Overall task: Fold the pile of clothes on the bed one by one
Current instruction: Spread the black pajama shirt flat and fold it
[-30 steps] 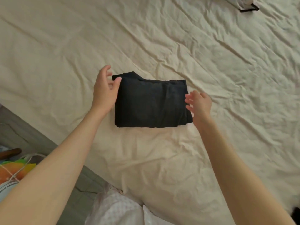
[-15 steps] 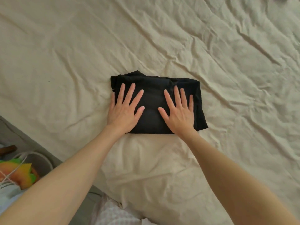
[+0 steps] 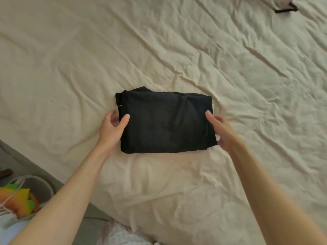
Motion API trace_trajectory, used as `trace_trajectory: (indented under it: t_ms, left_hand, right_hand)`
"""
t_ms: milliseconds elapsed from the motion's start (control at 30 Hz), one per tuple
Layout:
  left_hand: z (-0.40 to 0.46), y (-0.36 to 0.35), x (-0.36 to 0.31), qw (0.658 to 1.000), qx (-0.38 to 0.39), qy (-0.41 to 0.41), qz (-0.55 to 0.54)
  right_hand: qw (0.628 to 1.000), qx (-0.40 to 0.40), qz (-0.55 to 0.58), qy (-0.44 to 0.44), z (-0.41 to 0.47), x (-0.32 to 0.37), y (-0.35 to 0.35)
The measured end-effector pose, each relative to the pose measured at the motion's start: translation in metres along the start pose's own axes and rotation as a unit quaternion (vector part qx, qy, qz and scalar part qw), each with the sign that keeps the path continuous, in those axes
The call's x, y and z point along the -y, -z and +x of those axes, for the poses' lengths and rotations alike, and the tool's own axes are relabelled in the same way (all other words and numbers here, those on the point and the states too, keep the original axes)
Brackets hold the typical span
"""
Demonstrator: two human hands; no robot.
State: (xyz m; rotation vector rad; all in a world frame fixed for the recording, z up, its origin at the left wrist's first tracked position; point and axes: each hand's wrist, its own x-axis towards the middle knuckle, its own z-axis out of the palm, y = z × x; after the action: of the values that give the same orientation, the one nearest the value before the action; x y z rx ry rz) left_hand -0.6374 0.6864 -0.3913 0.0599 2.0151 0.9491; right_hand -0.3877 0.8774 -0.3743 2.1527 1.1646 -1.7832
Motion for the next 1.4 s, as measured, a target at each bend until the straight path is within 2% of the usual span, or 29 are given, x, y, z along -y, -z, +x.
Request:
trace_trajectory:
  t_ms: [100,167,233,333,567,767,1100,1400]
  left_hand:
    - [0.005,-0.001,-0.001,0.997,0.073,-0.006,0.008]
    - [0.006,0.001,-0.002,0.995,0.094,0.02,-0.011]
    - [0.002,0.005,-0.004,0.994,0.101,0.037,-0.03]
    - [-0.01,0.01,-0.008,0.995,0.099,0.006,-0.025]
    - [-0.069,0.035,-0.017,0.994,0.099,-0.036,-0.034]
    - [-0.141,0.058,-0.027,0.988,0.126,-0.086,-0.012]
    - [-0.309,0.04,-0.038,0.962,0.186,-0.199,0.025]
    - [-0.432,-0.023,-0.008,0.926,0.318,-0.191,0.067]
  right_hand:
    - [0.992,0.125,0.01,-0.028,0.006,0.006,0.011]
    - [0.985,0.165,0.026,-0.046,0.007,0.01,0.012]
    - [0.981,0.17,0.064,-0.069,0.006,0.009,0.01]
    - [0.975,0.175,0.105,-0.083,-0.003,0.004,0.004]
    - [0.972,0.196,0.099,-0.085,-0.055,-0.016,0.017]
    - [0.979,0.186,0.072,-0.041,-0.127,-0.054,0.054]
    - [0.975,0.15,0.143,0.076,-0.281,-0.17,0.145]
    - [0.968,0.044,0.23,0.088,-0.399,-0.311,0.239]
